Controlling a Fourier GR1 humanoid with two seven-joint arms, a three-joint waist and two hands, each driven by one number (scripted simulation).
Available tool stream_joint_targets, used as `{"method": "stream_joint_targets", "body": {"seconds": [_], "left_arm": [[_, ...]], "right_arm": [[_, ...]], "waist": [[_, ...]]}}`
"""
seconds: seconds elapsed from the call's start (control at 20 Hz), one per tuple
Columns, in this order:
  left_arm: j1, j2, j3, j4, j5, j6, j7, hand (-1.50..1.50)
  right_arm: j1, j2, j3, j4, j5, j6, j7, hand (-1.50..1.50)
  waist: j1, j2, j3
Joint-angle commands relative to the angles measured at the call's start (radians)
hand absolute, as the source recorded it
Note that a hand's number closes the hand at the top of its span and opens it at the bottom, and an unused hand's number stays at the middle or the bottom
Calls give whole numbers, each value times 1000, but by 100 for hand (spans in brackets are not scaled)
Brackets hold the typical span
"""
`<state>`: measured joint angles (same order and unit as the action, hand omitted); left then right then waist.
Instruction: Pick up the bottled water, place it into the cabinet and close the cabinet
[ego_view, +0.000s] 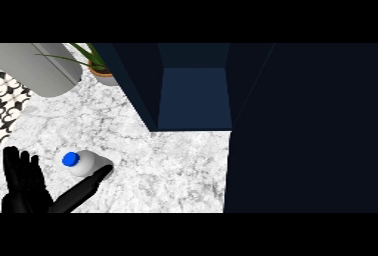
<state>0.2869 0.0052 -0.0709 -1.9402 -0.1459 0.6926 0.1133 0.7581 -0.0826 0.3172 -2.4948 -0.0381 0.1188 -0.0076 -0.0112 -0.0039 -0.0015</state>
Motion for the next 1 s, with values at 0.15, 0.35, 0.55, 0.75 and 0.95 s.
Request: {"method": "stream_joint_targets", "body": {"seconds": [0.15,0.35,0.55,0.75,0.95], "left_arm": [[-5,-5,98,294,270,-74,-328,-150],[-34,-5,157,398,362,-88,-445,-150],[-86,-5,200,560,423,-128,-584,-150],[-126,9,247,671,456,-189,-624,-150],[-126,-5,196,734,535,-287,-711,-150]], "right_arm": [[94,-26,-10,-94,-26,22,-53,-150],[175,-56,2,-162,-30,33,-54,-150],[179,-48,14,-80,-15,28,-130,-150],[258,-78,48,-154,2,42,-140,-150],[288,-123,-54,-94,-95,84,-218,-150]], "waist": [[0,0,-1],[-3,0,-1],[-2,1,0],[-6,1,0],[-6,0,1]]}}
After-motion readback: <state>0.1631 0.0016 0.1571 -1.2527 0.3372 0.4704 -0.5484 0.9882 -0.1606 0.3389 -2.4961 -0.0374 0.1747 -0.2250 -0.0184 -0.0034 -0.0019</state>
